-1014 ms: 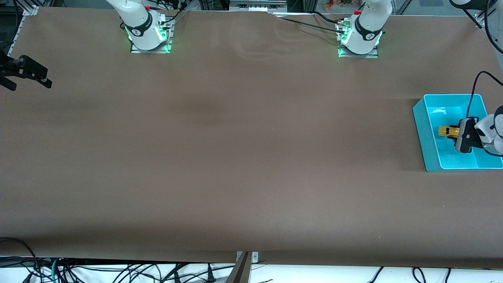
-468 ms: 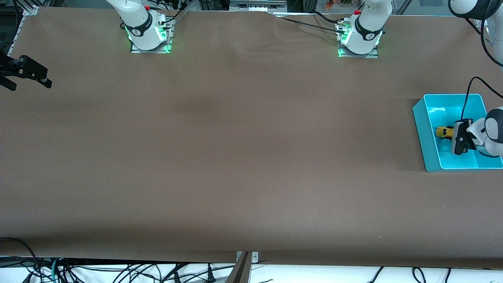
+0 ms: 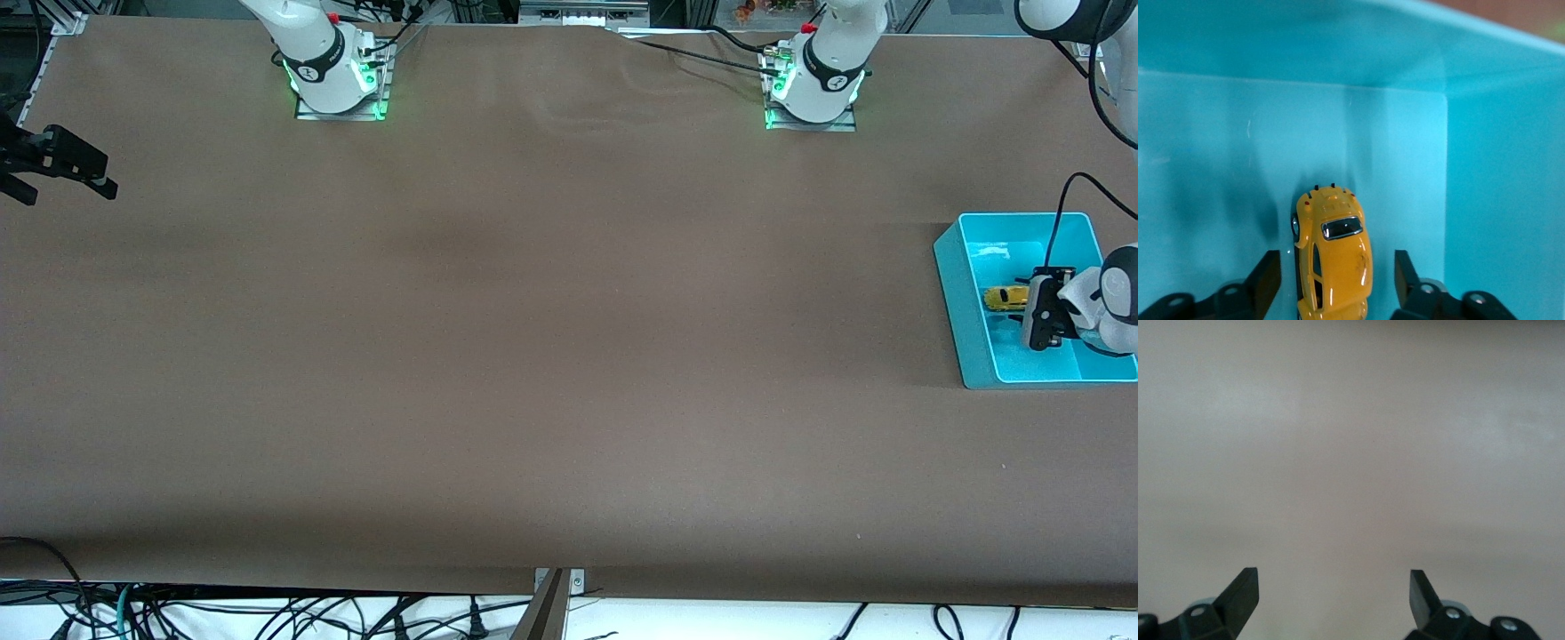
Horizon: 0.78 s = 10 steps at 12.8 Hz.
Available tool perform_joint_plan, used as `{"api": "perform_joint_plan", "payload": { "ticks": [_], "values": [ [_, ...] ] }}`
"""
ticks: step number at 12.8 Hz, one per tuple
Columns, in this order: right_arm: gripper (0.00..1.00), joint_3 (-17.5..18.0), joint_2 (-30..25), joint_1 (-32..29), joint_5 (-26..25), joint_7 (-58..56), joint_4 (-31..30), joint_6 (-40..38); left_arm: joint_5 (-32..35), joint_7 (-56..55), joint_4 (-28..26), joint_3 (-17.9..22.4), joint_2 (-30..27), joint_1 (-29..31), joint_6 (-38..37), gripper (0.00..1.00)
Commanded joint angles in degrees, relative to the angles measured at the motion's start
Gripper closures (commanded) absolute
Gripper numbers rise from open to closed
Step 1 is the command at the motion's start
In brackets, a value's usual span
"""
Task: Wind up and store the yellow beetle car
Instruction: 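Lower the car into the blue bin and open the left gripper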
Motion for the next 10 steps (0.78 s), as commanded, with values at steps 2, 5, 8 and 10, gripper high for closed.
{"api": "perform_joint_plan", "payload": {
  "ticks": [2, 5, 8, 10],
  "values": [
    [0.0, -0.33, 0.14, 0.31, -0.19, -0.12, 1.35, -1.11, -2.79, -1.0, 4.62, -1.54, -4.74, 0.2, -11.87, 0.0],
    [0.0, -0.33, 0.23, 0.31, -0.1, -0.12, 1.53, -1.19, -3.93, -12.13, 6.91, -6.27, -10.17, -0.07, -19.8, 0.0],
    [0.0, -0.24, 0.14, 0.31, -0.01, -0.12, 1.53, -1.46, -6.73, -30.04, 5.68, -8.84, -20.45, -4.61, -24.28, 0.0],
    [0.0, -0.41, -0.12, 0.31, 0.16, -0.03, 1.62, -1.72, -10.69, -43.92, 5.25, -8.84, -25.55, -9.27, -24.82, 0.0]
  ]
}}
